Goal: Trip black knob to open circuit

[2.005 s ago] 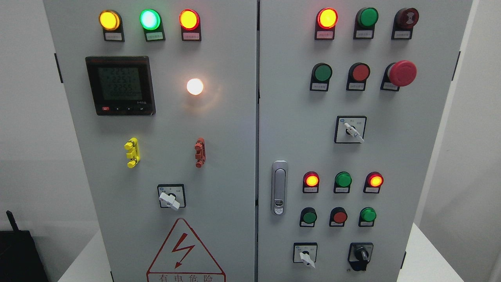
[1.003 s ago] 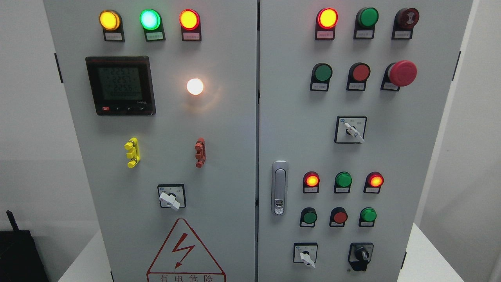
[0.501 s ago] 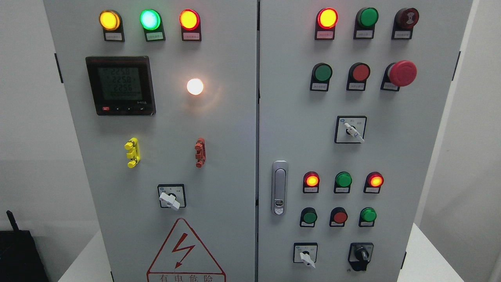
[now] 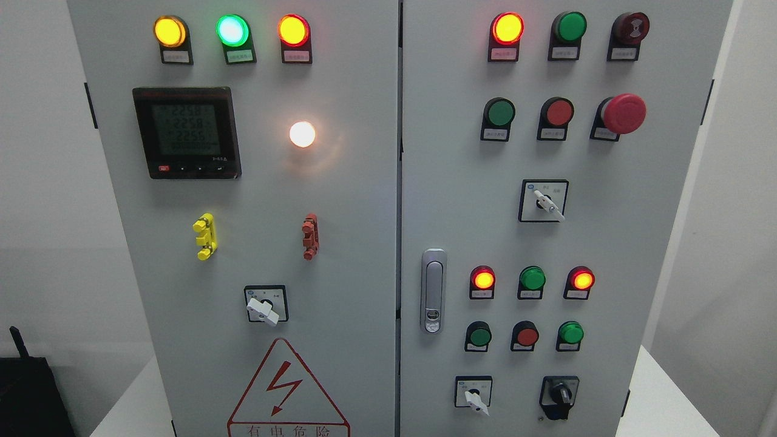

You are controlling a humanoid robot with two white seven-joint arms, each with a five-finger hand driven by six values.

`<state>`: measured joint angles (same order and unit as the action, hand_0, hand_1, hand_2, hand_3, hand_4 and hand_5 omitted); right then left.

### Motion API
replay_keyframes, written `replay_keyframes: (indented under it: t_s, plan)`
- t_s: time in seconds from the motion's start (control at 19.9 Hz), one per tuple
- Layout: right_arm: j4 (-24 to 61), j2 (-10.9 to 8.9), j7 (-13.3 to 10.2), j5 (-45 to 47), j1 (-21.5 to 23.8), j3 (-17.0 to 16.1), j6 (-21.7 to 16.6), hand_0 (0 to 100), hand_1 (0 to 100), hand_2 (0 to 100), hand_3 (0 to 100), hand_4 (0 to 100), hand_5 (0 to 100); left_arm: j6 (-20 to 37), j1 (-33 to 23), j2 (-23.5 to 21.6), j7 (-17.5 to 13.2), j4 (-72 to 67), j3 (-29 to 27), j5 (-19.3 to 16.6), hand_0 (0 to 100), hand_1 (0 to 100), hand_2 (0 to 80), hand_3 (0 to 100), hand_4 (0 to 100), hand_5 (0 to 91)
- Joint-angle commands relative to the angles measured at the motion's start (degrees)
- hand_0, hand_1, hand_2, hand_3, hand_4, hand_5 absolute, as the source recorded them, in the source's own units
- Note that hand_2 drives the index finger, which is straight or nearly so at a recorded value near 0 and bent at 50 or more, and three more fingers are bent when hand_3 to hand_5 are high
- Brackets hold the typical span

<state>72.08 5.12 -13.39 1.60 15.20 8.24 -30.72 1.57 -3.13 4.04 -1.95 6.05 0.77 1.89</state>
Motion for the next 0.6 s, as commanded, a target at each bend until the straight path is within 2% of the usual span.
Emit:
replay_keyframes:
  t_s: [0.0,0.55]
  plan:
    - [3.2,-0.02,0.3,-0.2,0.3,0.4,-0.4,82,95,0,100,86,76,0.1,0.1,0.1,0.0,0.0,-0.1,0.1,12,39,0.0,0,0,0.0]
    - [11.1,-0.2,0.7,-0.5,0.4,0.5,0.9,88,95,0,100,87,78,0.1,0.1,0.1,0.0,0.0,-0.1,0.1,12,39,0.0,0,0,0.0]
